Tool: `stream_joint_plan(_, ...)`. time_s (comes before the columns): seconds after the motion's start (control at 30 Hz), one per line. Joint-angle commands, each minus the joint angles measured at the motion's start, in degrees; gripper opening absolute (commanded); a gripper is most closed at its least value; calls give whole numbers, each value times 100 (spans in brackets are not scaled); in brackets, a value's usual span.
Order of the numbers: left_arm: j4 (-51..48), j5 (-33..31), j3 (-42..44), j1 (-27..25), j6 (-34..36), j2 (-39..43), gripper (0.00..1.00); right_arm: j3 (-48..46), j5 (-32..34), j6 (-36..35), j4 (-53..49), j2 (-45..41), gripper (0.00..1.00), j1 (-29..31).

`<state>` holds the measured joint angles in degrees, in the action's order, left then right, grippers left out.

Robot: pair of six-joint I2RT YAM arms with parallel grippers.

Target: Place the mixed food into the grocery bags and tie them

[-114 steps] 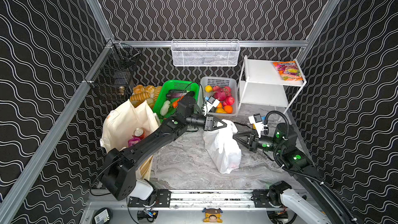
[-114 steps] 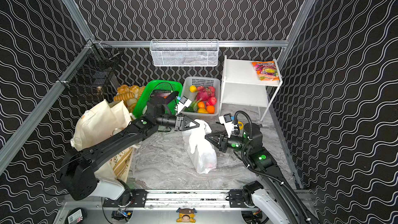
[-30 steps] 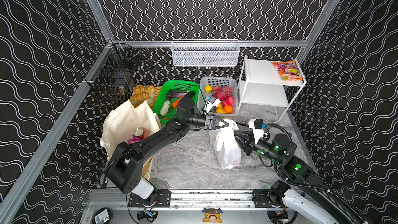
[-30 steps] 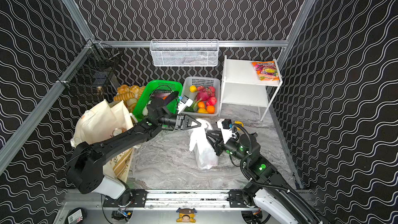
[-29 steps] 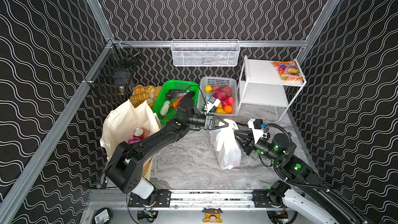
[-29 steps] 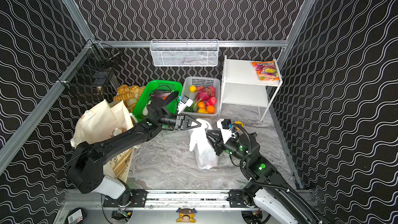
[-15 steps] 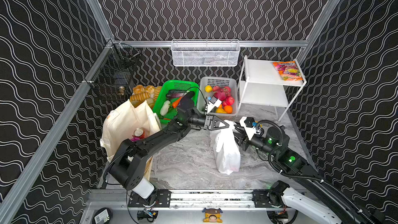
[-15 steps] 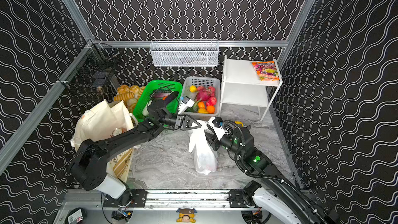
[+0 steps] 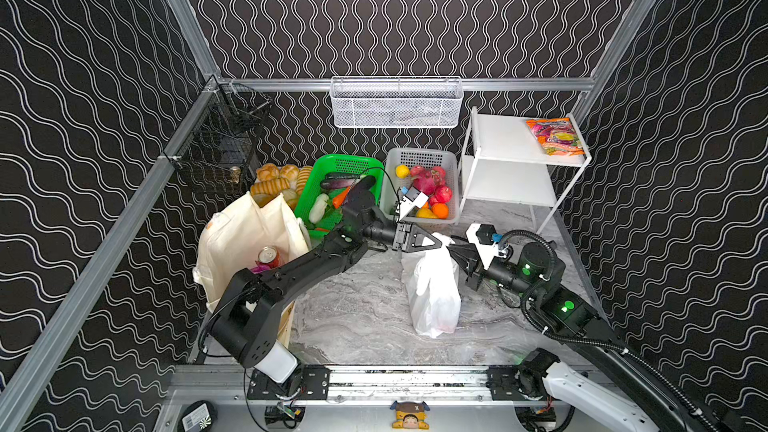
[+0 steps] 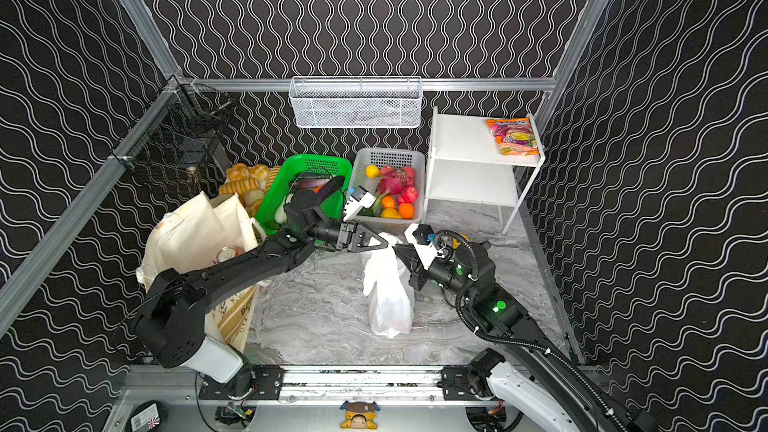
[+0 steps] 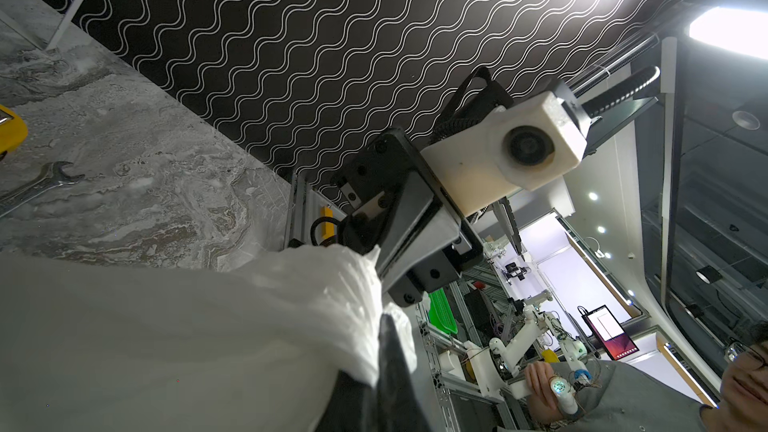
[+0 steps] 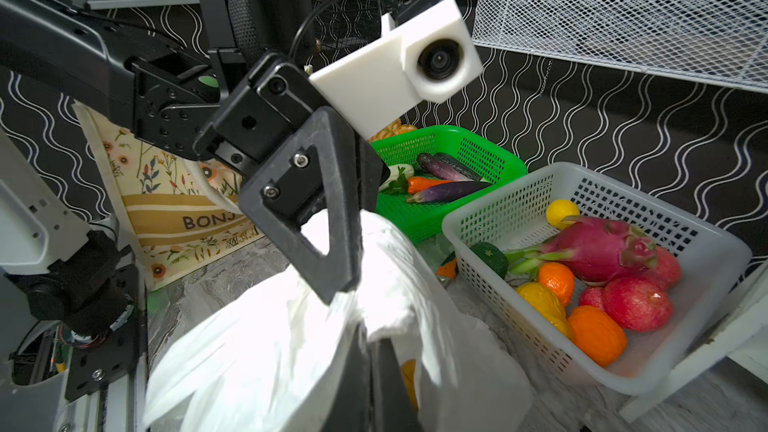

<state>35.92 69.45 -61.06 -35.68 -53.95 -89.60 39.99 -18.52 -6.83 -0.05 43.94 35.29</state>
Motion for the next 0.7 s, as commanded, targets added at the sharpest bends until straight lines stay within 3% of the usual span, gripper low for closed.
stream_joint_plan(0.0,343,86,-51,13,-79,-4,0,94,-78,66,-7,73,0,-7)
stream_joint_plan(0.1,-27,19,-87,16,175,47,0,146,128,147,-180,123,0,-4)
stream_joint_plan(0.17,-990,-199,-167,51,881,191,20,104,319,245,-249,71,0,-6)
stream_joint_plan(0.27,-3354,-887,-473,101,2493,527,49,-16,667,592,-264,-52,0,-35)
stream_joint_plan(0.33,-4313,-1365,-589,100,3149,727,58,-57,744,816,-293,-58,0,-55)
stream_joint_plan(0.5,-4916,-1558,-349,47,3467,1176,67,-35,911,1215,-297,61,0,-64)
stream_joint_plan(0.67,-5887,-1779,-354,-145,4136,1476,65,103,911,1367,-358,174,0,-76)
